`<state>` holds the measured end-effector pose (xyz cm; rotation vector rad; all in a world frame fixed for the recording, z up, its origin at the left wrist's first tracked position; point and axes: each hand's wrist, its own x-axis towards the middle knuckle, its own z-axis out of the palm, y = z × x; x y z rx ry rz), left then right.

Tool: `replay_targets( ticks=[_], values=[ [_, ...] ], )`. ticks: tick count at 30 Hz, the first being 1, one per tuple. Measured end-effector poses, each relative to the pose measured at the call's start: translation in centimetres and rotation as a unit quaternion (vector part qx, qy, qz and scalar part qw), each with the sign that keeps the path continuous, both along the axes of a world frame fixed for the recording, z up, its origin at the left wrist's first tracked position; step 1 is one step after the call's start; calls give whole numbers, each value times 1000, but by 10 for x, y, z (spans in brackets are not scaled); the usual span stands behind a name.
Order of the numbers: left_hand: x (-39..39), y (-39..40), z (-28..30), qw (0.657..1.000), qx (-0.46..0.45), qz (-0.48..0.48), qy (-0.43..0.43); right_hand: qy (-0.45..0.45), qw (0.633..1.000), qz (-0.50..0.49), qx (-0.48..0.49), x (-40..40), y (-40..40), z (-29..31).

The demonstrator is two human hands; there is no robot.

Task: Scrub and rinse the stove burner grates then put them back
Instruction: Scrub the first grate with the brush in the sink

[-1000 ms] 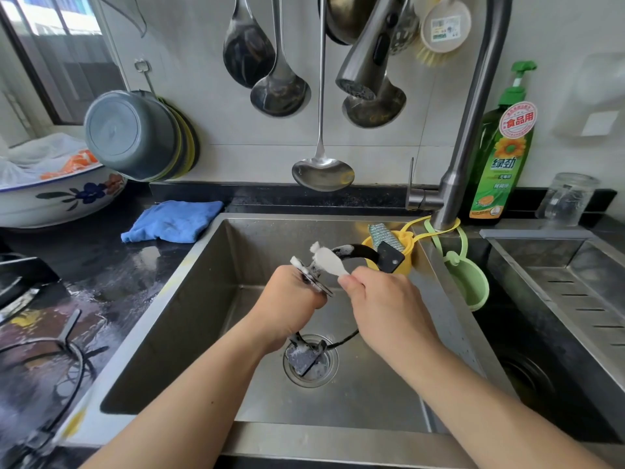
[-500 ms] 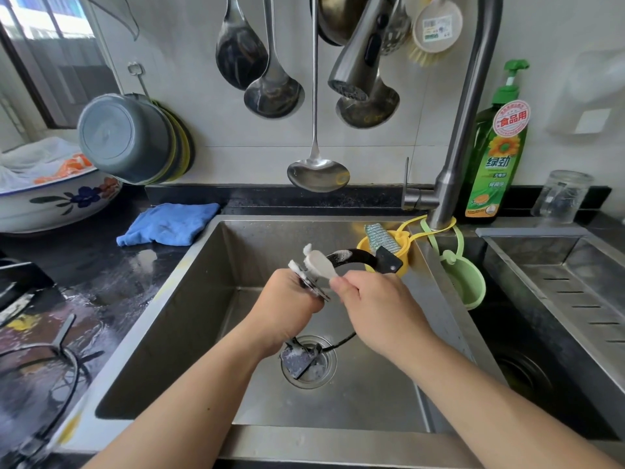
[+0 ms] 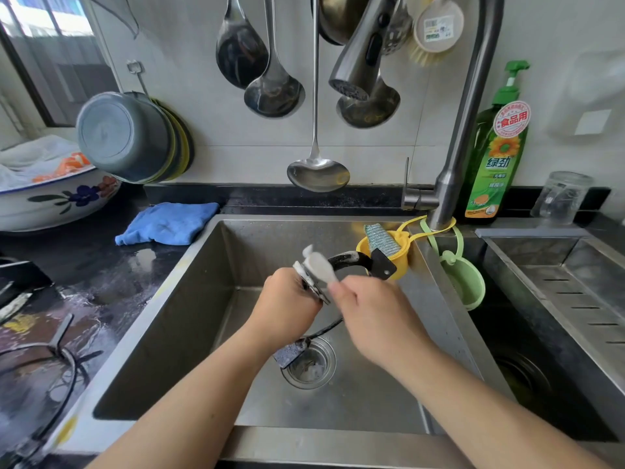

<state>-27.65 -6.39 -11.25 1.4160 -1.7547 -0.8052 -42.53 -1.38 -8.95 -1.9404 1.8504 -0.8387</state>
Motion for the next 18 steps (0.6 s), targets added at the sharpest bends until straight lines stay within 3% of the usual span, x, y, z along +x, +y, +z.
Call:
replay_targets(
  ticks=[7,12,18],
  values=[
    [0,-3,-2,1000,-14,21,-9,35,999,-30,-18,0,-2,2],
    [-1,0,3,997,34,1,63,15,994,-103,-16,-16,-15,-3],
    [-2,0,5,979,110,-3,170,-25,998,52,7,-5,-7,-5]
  ],
)
